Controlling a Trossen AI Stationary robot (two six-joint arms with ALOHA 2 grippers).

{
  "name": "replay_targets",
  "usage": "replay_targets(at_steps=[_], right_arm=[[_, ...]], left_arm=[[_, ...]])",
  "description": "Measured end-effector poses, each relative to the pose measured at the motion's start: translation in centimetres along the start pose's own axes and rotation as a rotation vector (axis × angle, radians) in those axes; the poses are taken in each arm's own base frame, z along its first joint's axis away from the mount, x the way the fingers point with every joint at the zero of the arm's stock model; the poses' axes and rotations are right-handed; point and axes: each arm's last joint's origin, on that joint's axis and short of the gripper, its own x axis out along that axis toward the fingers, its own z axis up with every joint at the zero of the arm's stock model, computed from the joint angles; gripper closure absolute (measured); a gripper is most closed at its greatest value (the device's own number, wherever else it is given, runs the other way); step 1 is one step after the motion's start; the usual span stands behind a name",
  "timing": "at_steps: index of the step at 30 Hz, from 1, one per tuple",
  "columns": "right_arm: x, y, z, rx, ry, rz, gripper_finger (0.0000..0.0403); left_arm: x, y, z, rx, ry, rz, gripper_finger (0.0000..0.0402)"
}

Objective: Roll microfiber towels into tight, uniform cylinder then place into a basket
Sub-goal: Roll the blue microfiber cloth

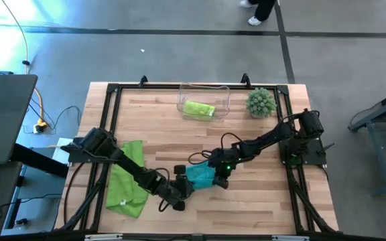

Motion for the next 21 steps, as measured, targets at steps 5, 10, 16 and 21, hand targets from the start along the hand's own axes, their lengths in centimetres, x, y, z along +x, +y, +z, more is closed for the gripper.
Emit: replay_targets(at_steps=[5, 10, 16, 21], right_arm=[[-0.3, 0.1, 0.1, -0.07, 0.008, 0.016, 0.0319], [-2.2, 0.3, 0.3, -0.109, 0.036, 0.047, 0.0269], [-5.2, 2.1, 0.1, -0.219, 0.0, 0.015, 0.0246], [-5.6, 5.6, -1.4, -0.587, -0.135, -0.166, 0.0245]], left_arm=[[0.0, 0.0, -0.2, -0.101, 0.028, -0.007, 0.027], [0.0, 0.0, -0.2, -0.183, 0.038, -0.024, 0.027], [0.0, 0.0, -0.3, -0.208, 0.04, -0.028, 0.027], [0.1, 0.1, -0.2, -0.22, 0.042, -0.027, 0.027]])
